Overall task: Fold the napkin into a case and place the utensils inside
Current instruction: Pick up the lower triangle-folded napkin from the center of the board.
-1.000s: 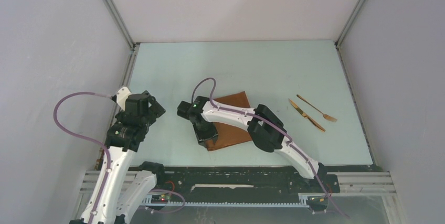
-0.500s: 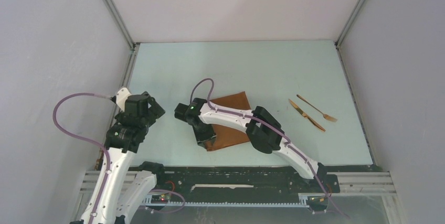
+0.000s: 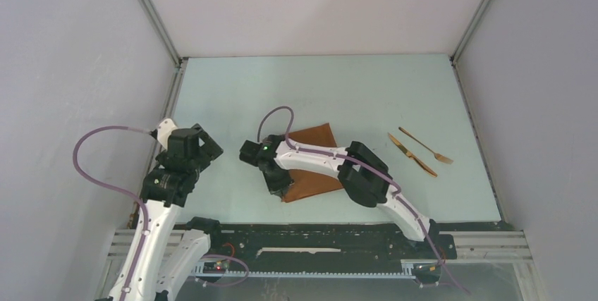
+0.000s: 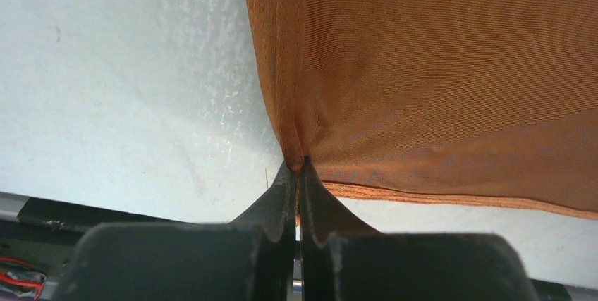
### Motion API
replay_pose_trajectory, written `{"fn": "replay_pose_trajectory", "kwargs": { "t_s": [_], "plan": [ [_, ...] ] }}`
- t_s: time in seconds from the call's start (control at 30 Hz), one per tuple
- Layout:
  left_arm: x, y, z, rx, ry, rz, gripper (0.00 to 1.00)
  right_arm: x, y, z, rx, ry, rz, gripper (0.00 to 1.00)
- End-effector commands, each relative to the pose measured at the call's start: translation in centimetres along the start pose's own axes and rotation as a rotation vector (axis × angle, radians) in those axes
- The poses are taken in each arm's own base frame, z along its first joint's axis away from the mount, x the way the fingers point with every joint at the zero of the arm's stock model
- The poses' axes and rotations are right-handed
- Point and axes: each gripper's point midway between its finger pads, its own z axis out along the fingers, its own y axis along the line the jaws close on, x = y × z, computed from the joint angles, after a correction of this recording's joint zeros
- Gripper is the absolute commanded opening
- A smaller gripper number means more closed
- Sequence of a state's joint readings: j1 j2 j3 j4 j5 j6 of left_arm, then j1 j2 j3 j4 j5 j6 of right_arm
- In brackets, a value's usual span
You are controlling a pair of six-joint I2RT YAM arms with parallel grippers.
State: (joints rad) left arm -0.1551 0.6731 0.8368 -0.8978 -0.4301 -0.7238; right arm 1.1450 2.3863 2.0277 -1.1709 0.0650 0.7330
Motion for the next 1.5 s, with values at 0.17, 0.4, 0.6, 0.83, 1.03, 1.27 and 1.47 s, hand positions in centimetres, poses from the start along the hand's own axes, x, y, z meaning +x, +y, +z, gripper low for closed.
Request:
{"fn": "replay_pose_trajectory", "kwargs": {
  "t_s": [0.17, 0.4, 0.6, 0.83, 1.03, 1.27, 1.47],
  "plan": [
    [4.3, -5.6, 1.5, 0.28, 0.209, 0.024, 0.97, -2.3, 0.0, -2.2, -0.327, -0.213, -0.005, 0.0],
    [10.8, -12.2, 3.9, 0.607, 0.562, -0.194, 0.99, -2.1, -0.7, -3.9, -0.458, -0.241, 0.035, 0.0],
    [13.0, -13.8, 7.1, 0.648, 0.617, -0.336, 1.0, -1.8, -0.9, -5.0, -0.558, -0.236, 0.06, 0.0],
    [15.1, -13.4, 10.3, 0.601, 0.605, -0.339, 0.96, -1.9, -1.9, -6.9, -0.633, -0.262, 0.076, 0.0],
    [17.1, -13.4, 11.5, 0.565, 0.619, -0.304, 0.94, -1.9, -2.6, -7.3, -0.657, -0.268, 0.087, 0.0],
    [18.2, -13.9, 12.2, 0.566, 0.645, -0.326, 0.86, -1.9, -3.1, -7.6, -0.664, -0.277, 0.094, 0.0],
    [18.5, -13.7, 13.0, 0.542, 0.639, -0.323, 0.72, -2.0, -3.1, -7.7, -0.671, -0.278, 0.094, 0.0]
  ]
}}
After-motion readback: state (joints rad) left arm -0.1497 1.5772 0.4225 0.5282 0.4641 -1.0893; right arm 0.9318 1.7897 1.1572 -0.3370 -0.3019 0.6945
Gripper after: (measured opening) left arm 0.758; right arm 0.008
